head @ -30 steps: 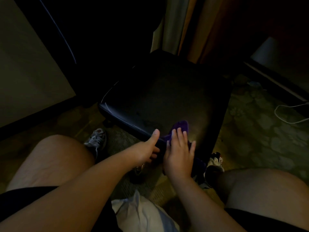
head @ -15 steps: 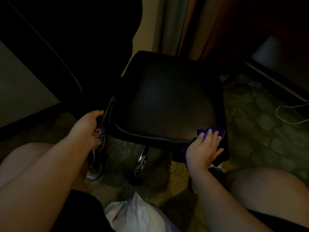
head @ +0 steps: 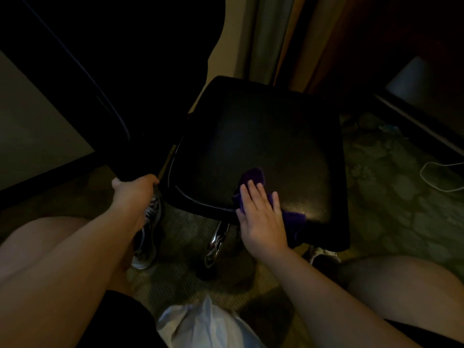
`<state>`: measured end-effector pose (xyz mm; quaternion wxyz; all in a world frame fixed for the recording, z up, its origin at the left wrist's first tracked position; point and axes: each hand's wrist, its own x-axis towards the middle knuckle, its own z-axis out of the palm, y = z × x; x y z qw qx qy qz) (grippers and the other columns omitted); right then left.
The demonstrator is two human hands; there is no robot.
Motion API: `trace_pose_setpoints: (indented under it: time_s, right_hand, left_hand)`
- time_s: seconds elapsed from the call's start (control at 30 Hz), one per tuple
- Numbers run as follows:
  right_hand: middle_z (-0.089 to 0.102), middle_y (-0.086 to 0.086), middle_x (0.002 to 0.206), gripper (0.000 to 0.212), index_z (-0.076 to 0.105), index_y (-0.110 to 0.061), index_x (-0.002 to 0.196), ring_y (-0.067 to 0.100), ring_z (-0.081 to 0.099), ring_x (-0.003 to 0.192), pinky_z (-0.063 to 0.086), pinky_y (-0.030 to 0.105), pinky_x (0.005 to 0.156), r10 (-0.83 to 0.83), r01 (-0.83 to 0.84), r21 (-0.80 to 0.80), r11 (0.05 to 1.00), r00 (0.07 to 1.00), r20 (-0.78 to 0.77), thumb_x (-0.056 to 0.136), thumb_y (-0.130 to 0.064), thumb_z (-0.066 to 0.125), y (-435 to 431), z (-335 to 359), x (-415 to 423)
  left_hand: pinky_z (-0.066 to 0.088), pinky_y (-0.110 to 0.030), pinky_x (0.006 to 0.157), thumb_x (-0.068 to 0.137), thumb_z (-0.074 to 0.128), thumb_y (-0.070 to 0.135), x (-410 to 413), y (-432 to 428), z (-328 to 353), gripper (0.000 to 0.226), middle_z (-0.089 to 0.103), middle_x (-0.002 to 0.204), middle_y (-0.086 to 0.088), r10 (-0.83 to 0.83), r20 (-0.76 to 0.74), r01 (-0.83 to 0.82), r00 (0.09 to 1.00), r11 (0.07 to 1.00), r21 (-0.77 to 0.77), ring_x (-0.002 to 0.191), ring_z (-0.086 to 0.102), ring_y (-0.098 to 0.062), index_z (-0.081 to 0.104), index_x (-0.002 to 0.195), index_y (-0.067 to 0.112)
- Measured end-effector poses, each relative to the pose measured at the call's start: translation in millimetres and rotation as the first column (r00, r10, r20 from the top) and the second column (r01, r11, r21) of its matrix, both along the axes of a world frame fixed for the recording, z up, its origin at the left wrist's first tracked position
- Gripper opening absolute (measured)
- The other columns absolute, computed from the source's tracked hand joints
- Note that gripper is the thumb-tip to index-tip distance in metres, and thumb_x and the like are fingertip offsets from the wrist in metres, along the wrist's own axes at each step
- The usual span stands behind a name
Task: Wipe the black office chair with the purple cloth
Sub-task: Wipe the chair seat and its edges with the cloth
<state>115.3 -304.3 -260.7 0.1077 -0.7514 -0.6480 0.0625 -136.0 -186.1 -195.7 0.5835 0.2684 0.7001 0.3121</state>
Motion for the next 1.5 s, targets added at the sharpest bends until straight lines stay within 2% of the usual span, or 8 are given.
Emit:
trace_pose_setpoints:
  time_s: [0.2,0.33,0.47,0.57,0.73,1.03,1.2,1.5]
  right_hand:
    - [0.041,-0.002,0.16,0.052,0.037,-0.026,0.151,0.014,0.025,0.151,0.009,0.05,0.123,-0.286,0.281,0.117,0.952,0.958,0.03,0.102,-0.043,0.032,-35.5,2.0,46.7]
    - [0.037,0.003,0.162,0.05,0.042,-0.019,0.151,0.018,0.021,0.153,0.003,0.053,0.123,-0.618,0.648,0.13,0.75,0.758,-0.21,0.105,-0.036,0.035,-52.0,0.5,72.5]
    - [0.029,0.008,0.166,0.05,0.038,-0.016,0.153,0.023,0.012,0.156,0.001,0.058,0.124,-0.727,0.78,0.071,0.622,0.609,-0.318,0.107,-0.035,0.032,-36.3,6.1,58.1]
    - [0.027,0.01,0.166,0.055,0.034,-0.016,0.155,0.027,0.013,0.156,0.005,0.056,0.124,-0.65,0.674,0.094,0.733,0.734,-0.198,0.105,-0.037,0.031,-24.0,8.3,18.9]
    - [0.009,0.003,0.17,0.063,0.015,-0.021,0.161,0.022,-0.002,0.156,-0.008,0.047,0.123,-0.21,0.215,0.041,0.976,0.973,-0.094,0.102,-0.044,0.024,8.9,6.2,-79.2]
    - [0.0,0.006,0.172,0.082,0.008,-0.019,0.163,0.027,-0.01,0.157,-0.023,0.051,0.115,0.388,-0.374,-0.141,0.917,0.918,0.084,0.098,-0.033,0.057,112.9,15.0,-137.0]
    - [0.012,0.007,0.17,0.092,0.011,-0.022,0.161,0.025,0.001,0.156,-0.015,0.05,0.118,0.393,-0.386,-0.077,0.919,0.914,0.102,0.088,-0.031,0.067,91.1,7.9,-108.5]
    - [0.028,-0.005,0.165,0.059,0.026,-0.028,0.157,0.009,0.009,0.153,0.002,0.047,0.124,0.0,0.003,-0.03,1.0,0.996,0.091,0.102,-0.05,0.023,0.7,10.3,-2.7]
  left_hand:
    - [0.054,-0.058,0.086,0.066,0.072,0.032,-1.1,1.9,-9.9,0.084,0.055,0.116,-0.014,0.041,-0.009,-0.041,0.999,0.998,-0.036,0.104,0.063,-0.04,0.023,0.132,0.048]
    - [0.055,-0.057,0.086,0.066,0.074,0.035,-3.0,-1.4,-13.2,0.083,0.055,0.121,-0.016,0.014,-0.016,-0.015,1.0,0.999,-0.043,0.105,0.062,-0.04,0.023,0.129,0.052]
    - [0.052,-0.054,0.095,0.068,0.073,0.035,-1.0,-10.5,-8.4,0.089,0.049,0.128,-0.012,-0.03,-0.05,0.031,0.998,0.999,0.013,0.112,0.056,-0.036,0.02,0.137,0.047]
    - [0.045,-0.055,0.103,0.072,0.068,0.03,-3.1,-8.3,-10.5,0.086,0.046,0.131,-0.009,-0.066,-0.11,0.071,0.992,0.997,0.04,0.118,0.049,-0.035,0.018,0.141,0.042]
    - [0.05,-0.055,0.098,0.086,0.063,0.014,-8.9,6.8,-15.9,0.083,0.042,0.139,-0.012,-0.114,-0.247,0.123,0.962,0.992,0.018,0.117,0.051,-0.037,0.013,0.148,0.037]
    - [0.052,-0.053,0.095,0.083,0.063,0.009,-2.6,16.7,-6.6,0.086,0.043,0.142,-0.012,-0.06,-0.265,0.053,0.962,0.998,-0.033,0.121,0.051,-0.037,0.013,0.15,0.031]
    - [0.049,-0.053,0.099,0.085,0.063,0.016,-3.0,20.2,-1.0,0.083,0.042,0.143,-0.012,-0.055,-0.228,0.053,0.972,0.998,-0.014,0.123,0.05,-0.037,0.013,0.149,0.032]
    - [0.047,-0.052,0.102,0.088,0.066,0.02,-15.7,11.4,-0.5,0.08,0.042,0.135,-0.012,-0.173,-0.131,0.178,0.976,0.984,0.025,0.117,0.049,-0.034,0.015,0.148,0.034]
